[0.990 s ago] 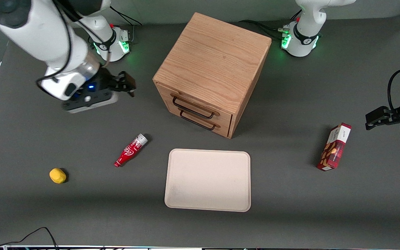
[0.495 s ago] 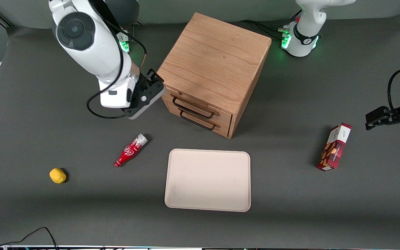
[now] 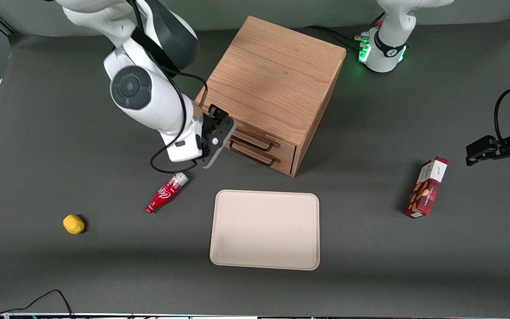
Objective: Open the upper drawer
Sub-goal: 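Move the right gripper to the upper drawer's black handle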
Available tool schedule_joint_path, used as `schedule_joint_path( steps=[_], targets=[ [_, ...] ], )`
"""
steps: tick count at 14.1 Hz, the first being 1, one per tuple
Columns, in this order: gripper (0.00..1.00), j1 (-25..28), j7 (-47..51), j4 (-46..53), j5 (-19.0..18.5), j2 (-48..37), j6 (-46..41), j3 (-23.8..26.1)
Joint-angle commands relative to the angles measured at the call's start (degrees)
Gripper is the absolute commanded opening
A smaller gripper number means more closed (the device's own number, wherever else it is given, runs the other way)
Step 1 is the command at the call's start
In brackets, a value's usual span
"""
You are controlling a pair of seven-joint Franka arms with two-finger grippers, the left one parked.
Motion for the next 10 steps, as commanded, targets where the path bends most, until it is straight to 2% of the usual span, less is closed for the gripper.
schedule_joint_path(
  steps=[1,10],
  targets=[
    [1.00,0.12,-3.00,1.77,1.33,2.84,1.36,1.05],
    [1.00,0.92,-5.54,-0.42,0.80,7.41,8.47,2.73]
  ],
)
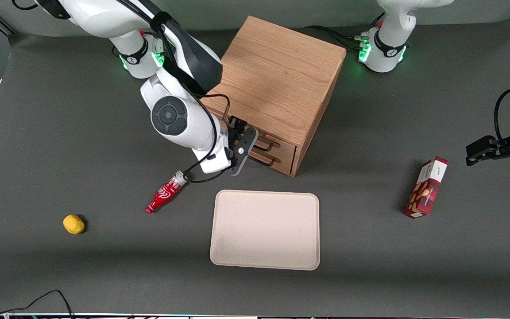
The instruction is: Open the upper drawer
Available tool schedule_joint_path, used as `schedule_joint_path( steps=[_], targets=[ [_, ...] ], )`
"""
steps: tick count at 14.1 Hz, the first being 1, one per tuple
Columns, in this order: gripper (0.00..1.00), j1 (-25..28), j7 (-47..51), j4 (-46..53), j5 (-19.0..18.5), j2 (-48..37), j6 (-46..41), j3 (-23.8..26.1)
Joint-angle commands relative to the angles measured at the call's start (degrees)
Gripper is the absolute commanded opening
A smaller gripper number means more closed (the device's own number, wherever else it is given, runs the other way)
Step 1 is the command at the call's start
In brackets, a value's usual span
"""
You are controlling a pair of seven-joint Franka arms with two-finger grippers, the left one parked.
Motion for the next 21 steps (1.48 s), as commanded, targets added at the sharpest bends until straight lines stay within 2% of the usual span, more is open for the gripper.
schedule_joint_path(
  steps=[1,8,15,21],
  targets=[
    [1.00,0.08,-3.66,-0.15,0.00,1.84,2.62,-0.20],
    [1.00,-0.10,-3.85,5.20,-8.87,5.88,2.80,-1.08],
    [1.00,-0.18,-4.64,15.92,-9.85,11.33,2.80,-6.17],
    [1.00,-0.80,-5.51,17.25,-9.93,11.52,5.78,-8.99]
  ],
)
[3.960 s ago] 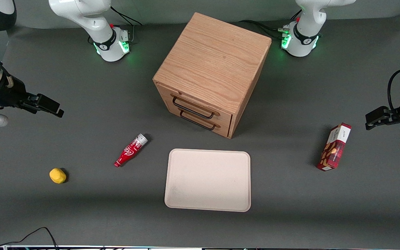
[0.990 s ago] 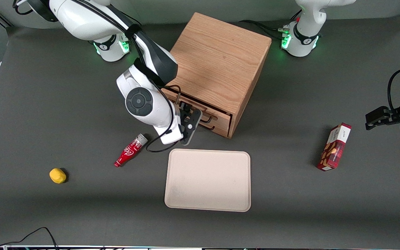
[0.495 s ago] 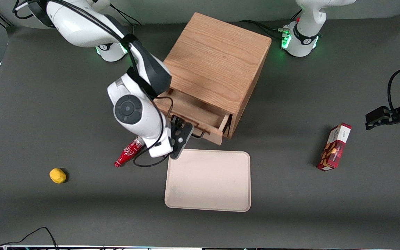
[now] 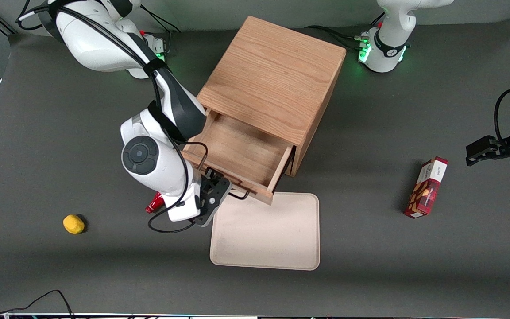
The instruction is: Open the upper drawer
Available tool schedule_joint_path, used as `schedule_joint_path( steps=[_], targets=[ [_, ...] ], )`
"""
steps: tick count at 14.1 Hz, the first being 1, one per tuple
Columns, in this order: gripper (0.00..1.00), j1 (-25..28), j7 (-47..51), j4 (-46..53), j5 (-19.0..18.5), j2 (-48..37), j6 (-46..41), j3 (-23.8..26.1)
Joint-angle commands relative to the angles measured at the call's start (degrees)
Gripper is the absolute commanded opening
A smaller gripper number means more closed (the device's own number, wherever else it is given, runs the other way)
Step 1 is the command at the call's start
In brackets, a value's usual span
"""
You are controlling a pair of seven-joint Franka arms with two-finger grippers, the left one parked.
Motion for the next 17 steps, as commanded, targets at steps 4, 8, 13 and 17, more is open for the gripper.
schedule_joint_path(
  steps=[4,8,13,17],
  targets=[
    [1.00,-0.38,-4.32,2.78,-1.00,1.49,4.70,-2.39],
    [1.00,-0.82,-3.89,2.70,-0.74,1.40,5.85,-2.39],
    [1.00,-0.38,3.82,1.21,6.46,-2.46,5.15,-1.68],
    [1.00,-0.29,12.62,1.11,8.22,-4.65,-0.20,-1.59]
  ],
)
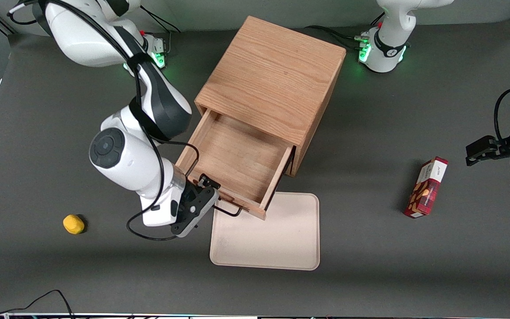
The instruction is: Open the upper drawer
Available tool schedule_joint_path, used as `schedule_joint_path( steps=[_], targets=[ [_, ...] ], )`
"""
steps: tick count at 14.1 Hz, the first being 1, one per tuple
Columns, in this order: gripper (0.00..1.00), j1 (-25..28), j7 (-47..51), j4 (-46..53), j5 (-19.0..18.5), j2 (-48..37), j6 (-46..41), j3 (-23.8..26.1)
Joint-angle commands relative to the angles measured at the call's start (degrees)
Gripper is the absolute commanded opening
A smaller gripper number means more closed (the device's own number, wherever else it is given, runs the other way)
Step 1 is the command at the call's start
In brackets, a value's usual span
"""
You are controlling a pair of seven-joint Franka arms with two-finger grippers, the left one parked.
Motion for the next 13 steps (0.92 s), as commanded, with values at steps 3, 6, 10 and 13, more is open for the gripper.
schedule_joint_path(
  steps=[3,6,10,13],
  targets=[
    [1.00,-0.45,10.00,-0.64,0.81,-6.86,-11.42,-0.71],
    [1.00,-2.73,12.80,-2.57,-4.10,-13.19,-18.66,-1.24],
    [1.00,-7.99,12.82,-2.67,-10.53,-17.86,-29.02,-0.45],
    [1.00,-11.43,12.64,-2.67,-16.57,-18.93,-31.41,-0.45]
  ],
)
